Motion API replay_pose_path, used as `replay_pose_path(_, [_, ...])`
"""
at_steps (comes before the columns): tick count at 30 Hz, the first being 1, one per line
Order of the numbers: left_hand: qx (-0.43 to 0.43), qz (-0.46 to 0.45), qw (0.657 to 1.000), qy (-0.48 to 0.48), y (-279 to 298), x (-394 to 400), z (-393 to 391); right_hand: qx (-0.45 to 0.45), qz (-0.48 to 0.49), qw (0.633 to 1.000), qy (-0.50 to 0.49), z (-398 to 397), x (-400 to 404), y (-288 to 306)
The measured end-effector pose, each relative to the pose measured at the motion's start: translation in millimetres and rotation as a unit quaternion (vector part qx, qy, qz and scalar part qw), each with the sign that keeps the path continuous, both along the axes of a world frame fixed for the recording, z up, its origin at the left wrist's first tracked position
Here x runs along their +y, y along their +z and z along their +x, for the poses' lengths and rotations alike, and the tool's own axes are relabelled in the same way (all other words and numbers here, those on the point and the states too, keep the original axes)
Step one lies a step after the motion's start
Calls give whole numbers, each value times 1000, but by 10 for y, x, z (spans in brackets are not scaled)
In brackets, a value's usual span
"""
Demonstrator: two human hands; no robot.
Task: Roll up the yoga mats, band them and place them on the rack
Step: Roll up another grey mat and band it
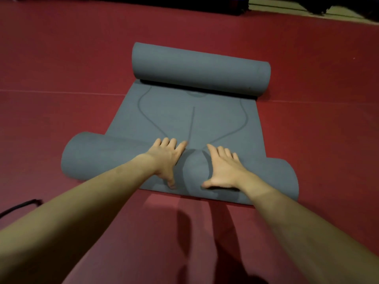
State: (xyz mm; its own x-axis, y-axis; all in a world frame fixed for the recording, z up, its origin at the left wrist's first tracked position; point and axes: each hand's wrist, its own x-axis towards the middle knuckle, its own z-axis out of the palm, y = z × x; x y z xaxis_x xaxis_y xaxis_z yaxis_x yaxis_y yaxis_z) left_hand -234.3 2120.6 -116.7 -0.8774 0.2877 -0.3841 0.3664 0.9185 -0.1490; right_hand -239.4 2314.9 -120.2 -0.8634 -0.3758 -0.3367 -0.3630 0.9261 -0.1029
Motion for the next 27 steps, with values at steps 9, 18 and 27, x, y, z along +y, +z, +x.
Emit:
replay_pose_path(9, [-101, 51, 994, 9, -257, -107, 306, -182, 97, 978, 33, 70, -259, -40])
replay_pose_path(18, [23, 71, 997, 11, -289, -133, 267, 26, 63, 997, 27, 206, -167, -174])
replay_pose_path(27, [115, 40, 992, 17, -101, -94, -102, 48, 38, 998, 9, -171, -135, -4])
